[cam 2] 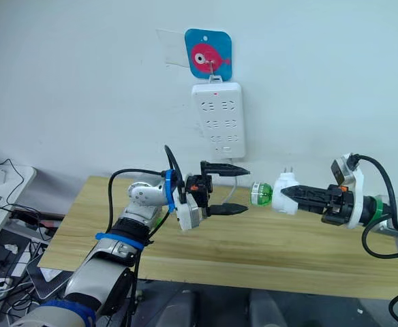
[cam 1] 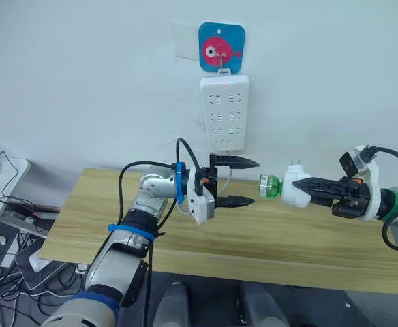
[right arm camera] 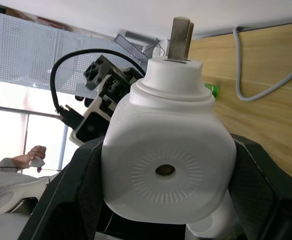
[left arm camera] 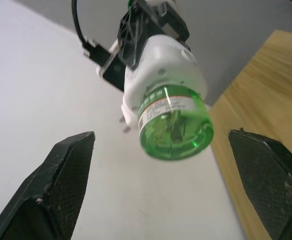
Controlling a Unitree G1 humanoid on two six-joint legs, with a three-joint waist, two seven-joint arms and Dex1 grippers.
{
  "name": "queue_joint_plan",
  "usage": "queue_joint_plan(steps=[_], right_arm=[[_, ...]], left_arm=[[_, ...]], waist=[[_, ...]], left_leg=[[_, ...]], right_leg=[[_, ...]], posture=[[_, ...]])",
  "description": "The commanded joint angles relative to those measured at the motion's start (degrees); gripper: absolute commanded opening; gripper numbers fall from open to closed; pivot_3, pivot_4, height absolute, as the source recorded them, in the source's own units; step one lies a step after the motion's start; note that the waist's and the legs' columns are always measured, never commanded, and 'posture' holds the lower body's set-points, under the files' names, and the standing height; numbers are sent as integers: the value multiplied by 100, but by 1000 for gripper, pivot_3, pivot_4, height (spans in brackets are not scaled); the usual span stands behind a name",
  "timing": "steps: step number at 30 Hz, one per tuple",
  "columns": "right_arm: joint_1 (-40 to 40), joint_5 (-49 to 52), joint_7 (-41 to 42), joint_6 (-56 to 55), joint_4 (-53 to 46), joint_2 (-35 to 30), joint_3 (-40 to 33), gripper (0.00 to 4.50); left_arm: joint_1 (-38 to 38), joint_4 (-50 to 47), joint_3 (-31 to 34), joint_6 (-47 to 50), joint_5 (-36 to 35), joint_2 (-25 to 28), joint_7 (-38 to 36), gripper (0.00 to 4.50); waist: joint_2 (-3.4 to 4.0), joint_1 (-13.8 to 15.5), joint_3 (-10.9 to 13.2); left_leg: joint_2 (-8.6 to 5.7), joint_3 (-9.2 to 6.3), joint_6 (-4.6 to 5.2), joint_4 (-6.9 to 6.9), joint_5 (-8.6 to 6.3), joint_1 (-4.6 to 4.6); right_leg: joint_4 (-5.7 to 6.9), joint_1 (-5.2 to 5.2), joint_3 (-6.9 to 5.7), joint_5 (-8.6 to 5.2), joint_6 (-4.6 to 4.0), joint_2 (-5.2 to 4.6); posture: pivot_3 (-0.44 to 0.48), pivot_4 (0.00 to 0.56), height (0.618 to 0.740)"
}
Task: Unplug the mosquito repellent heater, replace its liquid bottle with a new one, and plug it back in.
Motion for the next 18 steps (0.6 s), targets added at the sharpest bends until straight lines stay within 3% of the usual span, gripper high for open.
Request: queue_joint_plan(steps=[1, 13, 18], right_arm=[[-136, 150, 74, 55, -154, -5, -173, 3022], [-184, 150, 103, 103, -277, 61, -179, 3022], [-183, 150, 107, 107, -304, 80, -171, 3022]], left_arm=[[-281, 402, -19, -705, 566, -70, 658, 4491], [-685, 912, 18, -987, 2231, -29, 2491, 4491], [-767, 923, -105, -1014, 2637, 48, 3116, 3280]], waist=[[0, -9, 0], [0, -29, -1], [0, -33, -1]], left_leg=[[0, 0, 0, 0, 0, 0], [0, -2, 0, 0, 0, 0], [1, -2, 0, 0, 0, 2]], right_leg=[[1, 0, -1, 0, 0, 0], [5, 0, -2, 0, 0, 1], [8, 0, -3, 0, 0, 1]], posture=[[-24, 155, 740], [-37, 154, 740], [-41, 155, 740]])
